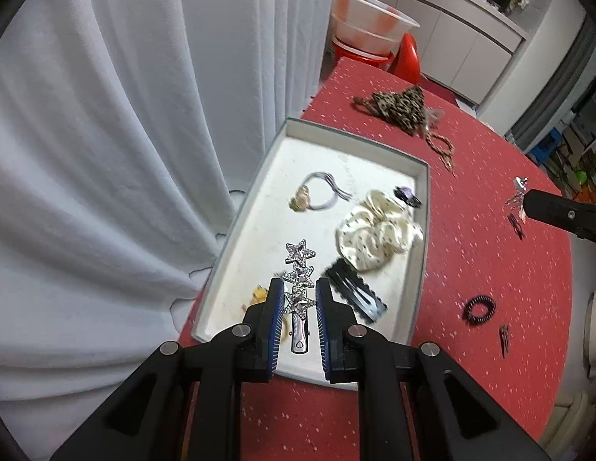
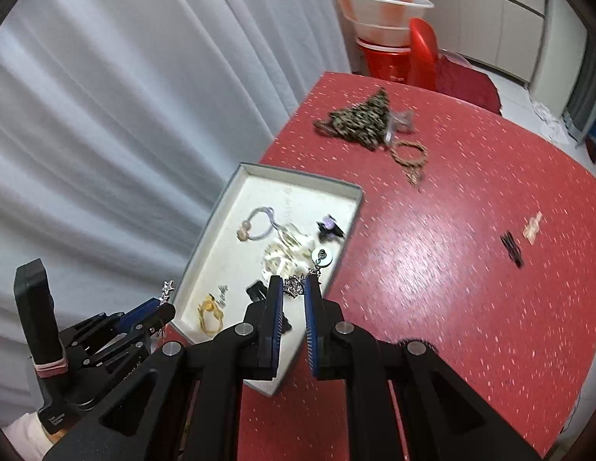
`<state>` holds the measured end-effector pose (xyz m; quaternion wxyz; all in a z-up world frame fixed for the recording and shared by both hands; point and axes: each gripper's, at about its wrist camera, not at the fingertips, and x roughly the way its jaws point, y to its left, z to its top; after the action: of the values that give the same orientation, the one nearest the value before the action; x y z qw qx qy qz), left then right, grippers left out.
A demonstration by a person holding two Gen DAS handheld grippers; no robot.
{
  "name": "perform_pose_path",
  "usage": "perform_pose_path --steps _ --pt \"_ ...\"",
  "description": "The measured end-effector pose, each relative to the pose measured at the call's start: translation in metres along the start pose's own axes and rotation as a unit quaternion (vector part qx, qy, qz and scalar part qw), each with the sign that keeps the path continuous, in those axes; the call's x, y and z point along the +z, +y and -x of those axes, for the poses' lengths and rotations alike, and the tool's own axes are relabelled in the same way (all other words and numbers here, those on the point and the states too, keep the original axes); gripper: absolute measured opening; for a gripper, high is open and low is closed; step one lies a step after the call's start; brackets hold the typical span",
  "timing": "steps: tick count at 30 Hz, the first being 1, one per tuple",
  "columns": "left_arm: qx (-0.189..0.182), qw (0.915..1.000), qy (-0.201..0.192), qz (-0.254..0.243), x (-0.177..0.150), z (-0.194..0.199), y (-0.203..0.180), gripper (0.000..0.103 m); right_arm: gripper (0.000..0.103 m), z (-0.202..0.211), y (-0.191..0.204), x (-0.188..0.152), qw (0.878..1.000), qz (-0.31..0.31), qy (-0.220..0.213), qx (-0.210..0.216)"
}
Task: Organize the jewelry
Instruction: 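Lower both items into the tray and open both grippers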
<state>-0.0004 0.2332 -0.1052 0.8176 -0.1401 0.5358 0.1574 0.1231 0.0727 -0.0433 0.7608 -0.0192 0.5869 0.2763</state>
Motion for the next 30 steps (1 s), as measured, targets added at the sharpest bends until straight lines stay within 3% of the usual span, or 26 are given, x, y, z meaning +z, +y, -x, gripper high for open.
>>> perform_pose_path --steps 13,30 --pt "-0.01 0.9998 -0.007 0.013 0.026 -0.046 0.007 0.018 0.012 -0.059 0.003 0.028 0.999 0.014 0.021 0.025" --pt "0.0 0.9993 0.022 0.032 0.033 -0.111 0.013 0.018 0.012 -0.138 -0.009 0.063 0.998 0.008 0.043 0.038"
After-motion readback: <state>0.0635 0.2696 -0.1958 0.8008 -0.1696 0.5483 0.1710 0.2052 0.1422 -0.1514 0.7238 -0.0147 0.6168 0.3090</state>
